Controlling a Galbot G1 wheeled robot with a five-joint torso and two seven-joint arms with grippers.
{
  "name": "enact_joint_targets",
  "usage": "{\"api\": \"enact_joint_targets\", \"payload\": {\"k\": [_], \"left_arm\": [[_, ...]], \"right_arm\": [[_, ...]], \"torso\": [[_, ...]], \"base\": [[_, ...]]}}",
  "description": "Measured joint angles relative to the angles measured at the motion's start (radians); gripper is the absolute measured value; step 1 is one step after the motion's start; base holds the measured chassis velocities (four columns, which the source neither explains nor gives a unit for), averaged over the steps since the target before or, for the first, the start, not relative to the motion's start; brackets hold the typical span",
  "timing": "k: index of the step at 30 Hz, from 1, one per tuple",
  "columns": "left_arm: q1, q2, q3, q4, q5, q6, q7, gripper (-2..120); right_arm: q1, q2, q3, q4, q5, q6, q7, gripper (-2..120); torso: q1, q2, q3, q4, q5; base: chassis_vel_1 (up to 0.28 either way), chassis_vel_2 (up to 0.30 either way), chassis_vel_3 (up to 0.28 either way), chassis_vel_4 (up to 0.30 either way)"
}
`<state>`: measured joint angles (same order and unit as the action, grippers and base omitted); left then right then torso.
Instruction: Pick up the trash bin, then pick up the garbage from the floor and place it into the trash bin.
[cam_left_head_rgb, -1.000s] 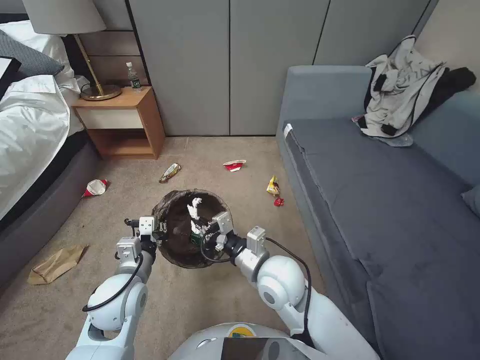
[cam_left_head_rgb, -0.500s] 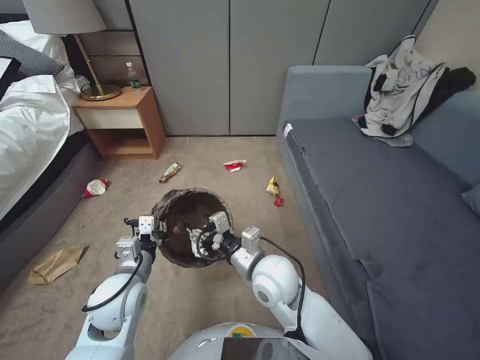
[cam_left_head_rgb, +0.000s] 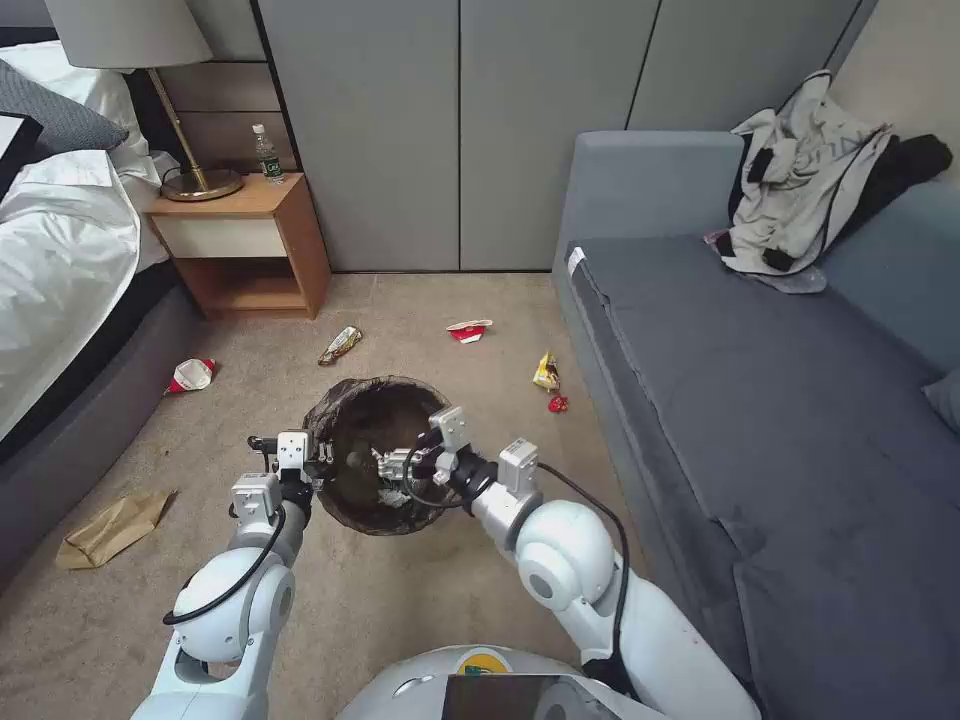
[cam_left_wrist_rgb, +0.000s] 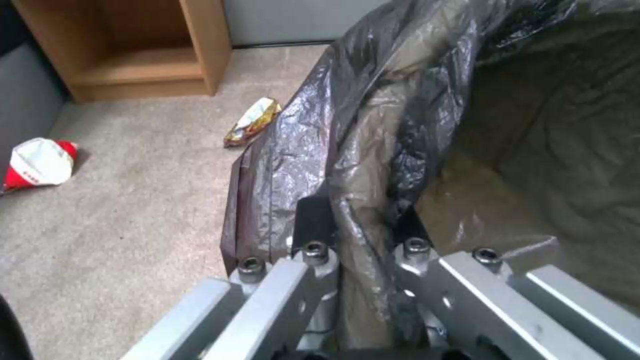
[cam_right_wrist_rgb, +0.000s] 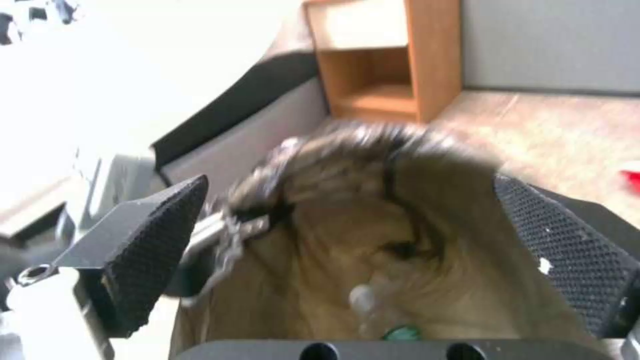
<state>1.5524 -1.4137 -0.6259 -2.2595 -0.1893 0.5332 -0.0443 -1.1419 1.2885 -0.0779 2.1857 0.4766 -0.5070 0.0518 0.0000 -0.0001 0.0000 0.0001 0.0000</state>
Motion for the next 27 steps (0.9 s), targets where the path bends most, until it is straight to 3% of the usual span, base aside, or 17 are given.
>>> {"api": "enact_joint_targets", "payload": {"k": [4,14,20,23,27], "left_arm": [[-0.001,-0.001,-0.002,0.003,0.000,0.000,0.001,3],[-0.002,0.003,-0.010,0.007,-0.002,-0.001,0.001,3],[0.002,0.006,-0.015,0.002,-0.004,-0.002,0.002,3],[0.006,0.011,-0.025,-0.002,-0.008,-0.005,0.004,3],[0.010,0.019,-0.031,-0.007,-0.014,-0.006,0.004,3]], "right_arm": [[-0.046,-0.026,0.104,0.095,0.018,0.012,-0.005,100],[-0.184,-0.017,0.240,0.177,-0.026,0.084,0.015,100],[-0.289,0.018,0.345,0.174,-0.205,0.191,-0.002,100],[-0.359,0.051,0.434,0.163,-0.340,0.297,-0.012,100],[-0.420,0.070,0.512,0.146,-0.373,0.388,-0.013,100]], "torso": [[0.000,0.000,0.000,-0.0001,0.0002],[0.000,0.000,0.000,-0.0001,0.0001],[0.000,0.000,0.000,-0.0003,0.0001],[0.000,0.000,0.000,0.0000,0.0001],[0.000,0.000,0.000,0.0000,0.0001]], "base": [[0.000,0.000,0.000,0.000],[0.000,0.000,0.000,0.000],[0.000,0.000,0.000,0.000],[0.000,0.000,0.000,0.000],[0.000,0.000,0.000,0.000]]}}
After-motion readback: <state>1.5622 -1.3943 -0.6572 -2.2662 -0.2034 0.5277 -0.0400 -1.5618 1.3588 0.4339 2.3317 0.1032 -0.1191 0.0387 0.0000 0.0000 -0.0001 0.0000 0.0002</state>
